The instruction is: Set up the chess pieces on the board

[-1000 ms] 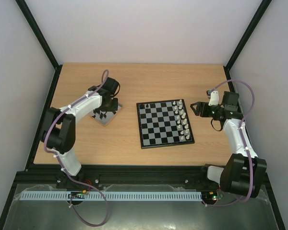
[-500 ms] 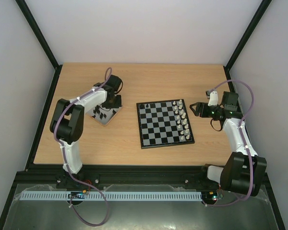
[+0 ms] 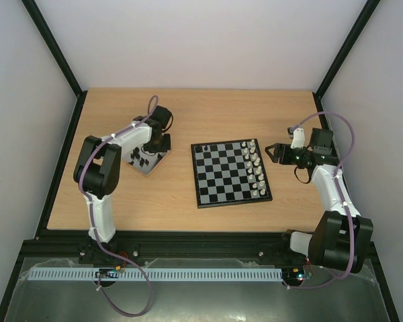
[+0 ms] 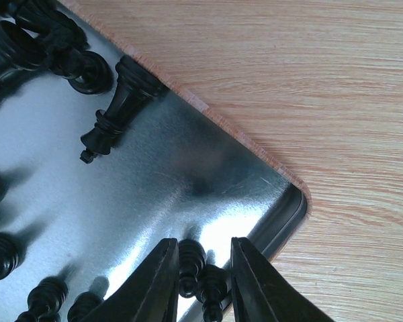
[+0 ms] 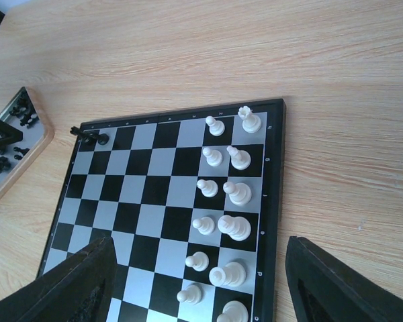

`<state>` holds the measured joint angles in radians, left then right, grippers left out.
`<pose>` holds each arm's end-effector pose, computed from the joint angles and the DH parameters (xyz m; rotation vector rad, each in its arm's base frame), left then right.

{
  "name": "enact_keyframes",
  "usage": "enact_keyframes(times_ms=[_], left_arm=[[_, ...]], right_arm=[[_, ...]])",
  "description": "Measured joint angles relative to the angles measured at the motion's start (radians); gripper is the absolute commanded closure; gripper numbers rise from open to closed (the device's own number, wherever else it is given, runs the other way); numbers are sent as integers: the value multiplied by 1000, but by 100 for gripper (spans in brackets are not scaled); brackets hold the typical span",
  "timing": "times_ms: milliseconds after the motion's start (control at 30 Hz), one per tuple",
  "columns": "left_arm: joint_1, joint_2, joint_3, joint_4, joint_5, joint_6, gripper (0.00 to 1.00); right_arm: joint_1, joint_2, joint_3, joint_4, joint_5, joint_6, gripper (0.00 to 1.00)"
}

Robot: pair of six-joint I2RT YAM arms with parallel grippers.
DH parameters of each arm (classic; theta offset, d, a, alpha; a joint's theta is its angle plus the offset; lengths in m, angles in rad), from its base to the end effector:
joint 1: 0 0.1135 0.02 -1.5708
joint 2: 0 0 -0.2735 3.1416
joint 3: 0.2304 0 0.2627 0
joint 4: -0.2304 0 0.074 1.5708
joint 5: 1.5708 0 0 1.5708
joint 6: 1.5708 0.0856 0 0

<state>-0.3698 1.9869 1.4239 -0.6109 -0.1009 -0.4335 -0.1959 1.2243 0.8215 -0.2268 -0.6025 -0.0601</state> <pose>0.4137 -0.1511 0.1311 -0.1149 2.7339 -0.0880 0.3064 -0.0113 0.2406 -0.1880 2.1097 0.5089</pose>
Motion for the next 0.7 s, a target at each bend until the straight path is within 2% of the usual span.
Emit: enact_keyframes(times_ms=[433, 700], left_arm=[[10, 0, -58, -3, -5, 0, 82], [11, 0, -63, -3, -4, 3, 91]], right_arm=[[0, 3, 0, 0, 0, 0, 30], [0, 8, 0, 0, 0, 0, 30]])
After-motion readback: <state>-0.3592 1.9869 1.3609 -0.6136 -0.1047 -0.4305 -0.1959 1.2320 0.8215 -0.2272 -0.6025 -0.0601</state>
